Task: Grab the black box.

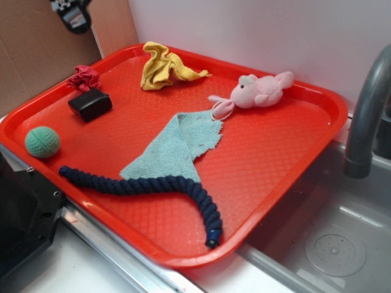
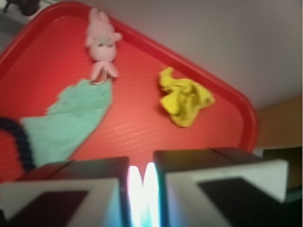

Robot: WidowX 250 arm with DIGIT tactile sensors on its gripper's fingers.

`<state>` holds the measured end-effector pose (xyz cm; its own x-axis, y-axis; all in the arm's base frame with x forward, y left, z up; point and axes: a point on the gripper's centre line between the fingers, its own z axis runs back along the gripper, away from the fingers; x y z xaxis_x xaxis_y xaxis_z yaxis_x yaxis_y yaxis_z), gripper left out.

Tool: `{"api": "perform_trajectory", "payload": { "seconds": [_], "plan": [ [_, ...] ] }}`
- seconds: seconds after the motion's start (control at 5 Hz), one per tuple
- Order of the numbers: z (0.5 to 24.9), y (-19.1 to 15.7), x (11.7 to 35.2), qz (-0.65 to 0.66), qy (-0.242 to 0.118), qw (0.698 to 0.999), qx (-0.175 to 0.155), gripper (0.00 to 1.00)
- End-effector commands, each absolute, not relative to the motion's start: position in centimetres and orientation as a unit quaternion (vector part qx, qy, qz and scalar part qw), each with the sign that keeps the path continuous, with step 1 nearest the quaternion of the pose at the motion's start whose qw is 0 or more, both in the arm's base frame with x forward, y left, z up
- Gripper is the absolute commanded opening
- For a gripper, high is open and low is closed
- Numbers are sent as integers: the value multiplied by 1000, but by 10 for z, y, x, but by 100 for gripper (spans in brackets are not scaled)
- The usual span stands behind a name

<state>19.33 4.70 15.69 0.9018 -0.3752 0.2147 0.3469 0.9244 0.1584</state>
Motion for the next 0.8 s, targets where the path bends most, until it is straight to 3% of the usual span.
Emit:
{"api": "perform_trajectory", "payload": {
  "seconds": [0.0, 0.4, 0.6],
  "plan": [
    [95, 112, 181, -132, -68, 987, 55, 100],
    [49, 96, 189, -148, -47, 988, 22, 100],
    [36, 89, 195, -150, -44, 987, 26, 100]
  ]
}}
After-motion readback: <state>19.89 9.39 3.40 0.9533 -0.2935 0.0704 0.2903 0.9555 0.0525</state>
